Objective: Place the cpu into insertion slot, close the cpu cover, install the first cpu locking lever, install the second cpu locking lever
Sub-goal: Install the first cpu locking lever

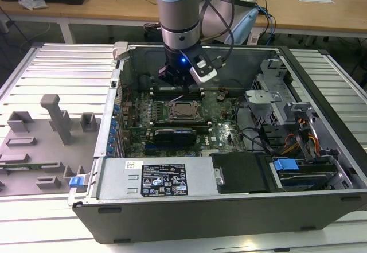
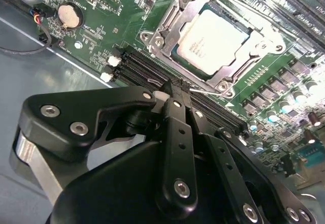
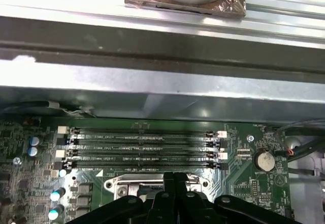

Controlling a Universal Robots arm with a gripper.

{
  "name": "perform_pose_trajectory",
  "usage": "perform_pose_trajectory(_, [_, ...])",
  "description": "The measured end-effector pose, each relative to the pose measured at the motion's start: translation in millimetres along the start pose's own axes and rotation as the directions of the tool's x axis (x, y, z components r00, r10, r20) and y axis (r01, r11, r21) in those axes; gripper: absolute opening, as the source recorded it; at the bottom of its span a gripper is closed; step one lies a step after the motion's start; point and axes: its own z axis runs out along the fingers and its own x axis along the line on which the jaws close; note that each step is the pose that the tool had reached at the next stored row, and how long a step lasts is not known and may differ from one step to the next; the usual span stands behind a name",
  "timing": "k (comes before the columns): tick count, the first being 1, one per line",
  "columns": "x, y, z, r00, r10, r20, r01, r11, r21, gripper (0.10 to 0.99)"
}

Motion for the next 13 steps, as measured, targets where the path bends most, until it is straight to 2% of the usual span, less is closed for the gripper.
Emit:
perform_pose_trajectory(6, [0.2, 7.3, 5.2, 0.9999, 0.012, 0.0023, -0.012, 0.9999, 0.006, 0.106])
perform_pose_trajectory(13, [-0.7, 7.9, 7.7, 0.9997, 0.025, 0.0049, -0.025, 0.9996, 0.012, 0.106])
